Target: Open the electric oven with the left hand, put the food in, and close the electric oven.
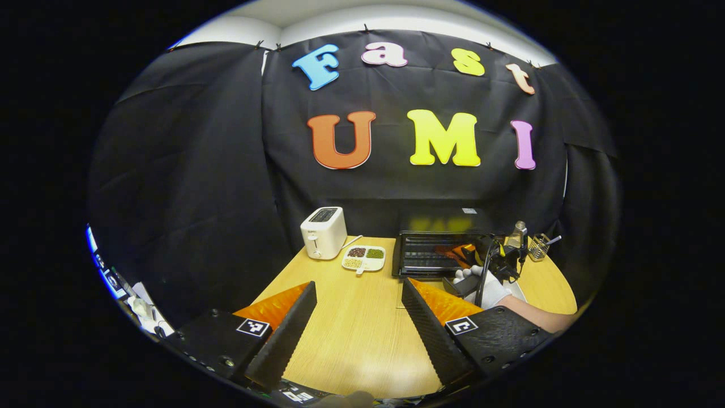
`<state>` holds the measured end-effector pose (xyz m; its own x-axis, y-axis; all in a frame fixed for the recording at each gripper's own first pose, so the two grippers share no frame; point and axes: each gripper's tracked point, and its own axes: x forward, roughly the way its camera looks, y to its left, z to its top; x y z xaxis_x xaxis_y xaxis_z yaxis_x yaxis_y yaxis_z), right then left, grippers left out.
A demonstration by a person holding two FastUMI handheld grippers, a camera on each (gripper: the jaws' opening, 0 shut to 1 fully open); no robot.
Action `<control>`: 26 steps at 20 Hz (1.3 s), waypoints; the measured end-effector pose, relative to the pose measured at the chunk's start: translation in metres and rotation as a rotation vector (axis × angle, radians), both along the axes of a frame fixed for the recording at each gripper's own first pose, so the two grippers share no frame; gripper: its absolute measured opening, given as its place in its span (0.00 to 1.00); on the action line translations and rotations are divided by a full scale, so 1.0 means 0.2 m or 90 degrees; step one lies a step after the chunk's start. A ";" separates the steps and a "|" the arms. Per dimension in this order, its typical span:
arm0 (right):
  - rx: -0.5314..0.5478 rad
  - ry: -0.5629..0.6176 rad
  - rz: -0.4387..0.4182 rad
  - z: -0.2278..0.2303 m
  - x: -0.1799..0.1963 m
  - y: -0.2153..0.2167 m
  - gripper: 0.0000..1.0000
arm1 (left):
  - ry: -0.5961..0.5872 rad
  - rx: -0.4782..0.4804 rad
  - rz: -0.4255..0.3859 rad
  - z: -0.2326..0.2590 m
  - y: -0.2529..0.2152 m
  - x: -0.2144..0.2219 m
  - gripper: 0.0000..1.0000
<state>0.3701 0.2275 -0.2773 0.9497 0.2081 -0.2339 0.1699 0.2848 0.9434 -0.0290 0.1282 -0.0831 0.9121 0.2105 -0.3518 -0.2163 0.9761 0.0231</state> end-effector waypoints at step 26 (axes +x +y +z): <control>-0.557 -0.034 0.158 -0.09 0.00 0.05 0.98 | 0.021 -0.007 0.018 -0.07 -0.01 0.02 0.97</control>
